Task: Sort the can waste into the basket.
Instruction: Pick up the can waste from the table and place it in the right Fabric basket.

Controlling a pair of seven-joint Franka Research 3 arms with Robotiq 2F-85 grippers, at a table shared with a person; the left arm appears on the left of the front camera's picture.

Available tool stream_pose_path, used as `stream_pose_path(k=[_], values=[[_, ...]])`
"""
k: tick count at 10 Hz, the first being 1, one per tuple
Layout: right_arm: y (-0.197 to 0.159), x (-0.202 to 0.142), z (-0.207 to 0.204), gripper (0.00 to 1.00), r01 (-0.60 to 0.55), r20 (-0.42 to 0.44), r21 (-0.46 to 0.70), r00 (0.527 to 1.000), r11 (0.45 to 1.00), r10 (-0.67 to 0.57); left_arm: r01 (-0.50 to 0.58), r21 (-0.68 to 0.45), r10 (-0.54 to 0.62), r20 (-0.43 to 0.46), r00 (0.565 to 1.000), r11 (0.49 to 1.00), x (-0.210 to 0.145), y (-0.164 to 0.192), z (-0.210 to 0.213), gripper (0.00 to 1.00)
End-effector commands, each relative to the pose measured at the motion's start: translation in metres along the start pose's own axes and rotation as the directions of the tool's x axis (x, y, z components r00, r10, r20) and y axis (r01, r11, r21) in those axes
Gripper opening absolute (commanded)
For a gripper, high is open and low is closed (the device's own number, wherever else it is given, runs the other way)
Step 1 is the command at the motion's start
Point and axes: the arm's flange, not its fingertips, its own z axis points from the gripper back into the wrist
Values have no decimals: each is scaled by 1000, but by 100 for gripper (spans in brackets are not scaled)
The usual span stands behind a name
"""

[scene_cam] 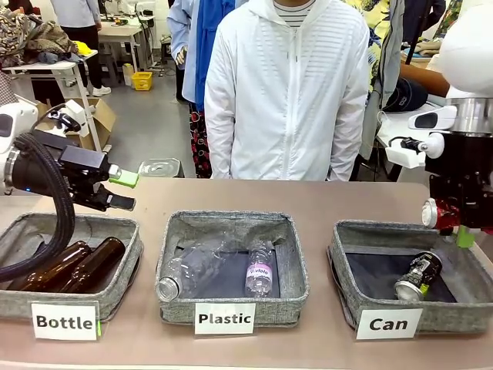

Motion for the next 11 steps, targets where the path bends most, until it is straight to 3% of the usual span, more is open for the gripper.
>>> stream_pose_path(k=[1, 4, 5, 6, 7, 8, 9, 10, 11], values=[[-6, -2, 1, 100, -13, 50, -10, 999, 1000, 14, 9, -8, -9, -5, 1000, 1000, -1, -1, 1, 100], [-10, 0, 1, 100, 0, 91, -4, 996, 1000, 0, 9, -8, -9, -5, 1000, 1000, -1, -1, 1, 100], [-11, 4, 4, 100, 70, 195, -12, 979, 997, -67, 9, -8, -9, -5, 1000, 1000, -1, -1, 1, 100], [-10, 8, 11, 100, 186, 403, 69, 894, 980, -198, 9, -8, -9, -5, 1000, 1000, -1, -1, 1, 100], [-12, 8, 20, 100, 341, 625, 276, 646, 899, -437, 9, -8, -9, -5, 1000, 1000, -1, -1, 1, 100], [-19, -2, 28, 100, 326, 660, 633, 246, 702, -710, 9, -8, -9, -5, 1000, 1000, -1, -1, 1, 100], [-38, -9, 32, 100, 266, 642, 765, -247, 586, -726, 9, -8, -9, -5, 1000, 1000, -1, -1, 1, 100], [-48, -11, 24, 100, 86, 456, 887, -311, 453, -834, 9, -8, -9, -5, 1000, 1000, -1, -1, 1, 100], [-59, -15, 13, 100, 41, 307, 949, -349, 312, -885, 9, -8, -9, -5, 1000, 1000, -1, -1, 1, 100]])
